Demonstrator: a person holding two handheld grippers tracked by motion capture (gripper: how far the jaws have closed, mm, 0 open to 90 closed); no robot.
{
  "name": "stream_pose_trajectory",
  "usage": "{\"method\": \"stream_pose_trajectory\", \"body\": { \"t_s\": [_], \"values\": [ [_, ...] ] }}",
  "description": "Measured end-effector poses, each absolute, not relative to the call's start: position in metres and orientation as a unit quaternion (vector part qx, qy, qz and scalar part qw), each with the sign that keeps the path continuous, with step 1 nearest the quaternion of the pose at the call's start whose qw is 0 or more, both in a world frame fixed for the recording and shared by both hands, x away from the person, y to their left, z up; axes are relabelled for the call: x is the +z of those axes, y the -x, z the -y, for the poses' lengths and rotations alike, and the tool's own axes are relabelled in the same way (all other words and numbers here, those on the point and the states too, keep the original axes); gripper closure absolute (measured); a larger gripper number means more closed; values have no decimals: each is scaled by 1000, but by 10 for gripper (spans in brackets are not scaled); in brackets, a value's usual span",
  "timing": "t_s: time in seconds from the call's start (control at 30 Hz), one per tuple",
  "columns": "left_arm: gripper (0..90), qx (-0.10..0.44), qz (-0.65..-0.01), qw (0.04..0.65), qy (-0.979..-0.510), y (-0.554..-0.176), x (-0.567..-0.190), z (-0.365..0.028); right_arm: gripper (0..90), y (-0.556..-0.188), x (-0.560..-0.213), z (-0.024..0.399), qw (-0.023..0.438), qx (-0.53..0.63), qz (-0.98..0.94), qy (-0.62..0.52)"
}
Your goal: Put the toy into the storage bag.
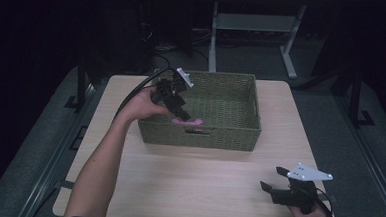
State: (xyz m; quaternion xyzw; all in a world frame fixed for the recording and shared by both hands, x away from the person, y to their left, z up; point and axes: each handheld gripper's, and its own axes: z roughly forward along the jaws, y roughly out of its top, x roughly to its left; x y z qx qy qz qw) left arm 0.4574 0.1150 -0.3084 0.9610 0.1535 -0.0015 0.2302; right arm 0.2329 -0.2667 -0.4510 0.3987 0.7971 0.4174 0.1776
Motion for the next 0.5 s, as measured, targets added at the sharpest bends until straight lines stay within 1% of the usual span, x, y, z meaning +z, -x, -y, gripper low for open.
{"method": "stream_pose_trajectory", "body": {
  "t_s": [0.1, 0.2, 0.5],
  "values": [
    [271, 7, -148, 236, -961, -450, -304, -117, 211, -233, -452, 267, 176, 416, -796, -402],
    [272, 3, -156, 253, -955, -444, -303, -121, 211, -233, -452, 267, 178, 416, -795, -404],
    [276, 11, -156, 253, -955, -429, -306, -131, 212, -234, -453, 268, 180, 415, -793, -407]
  ]
}}
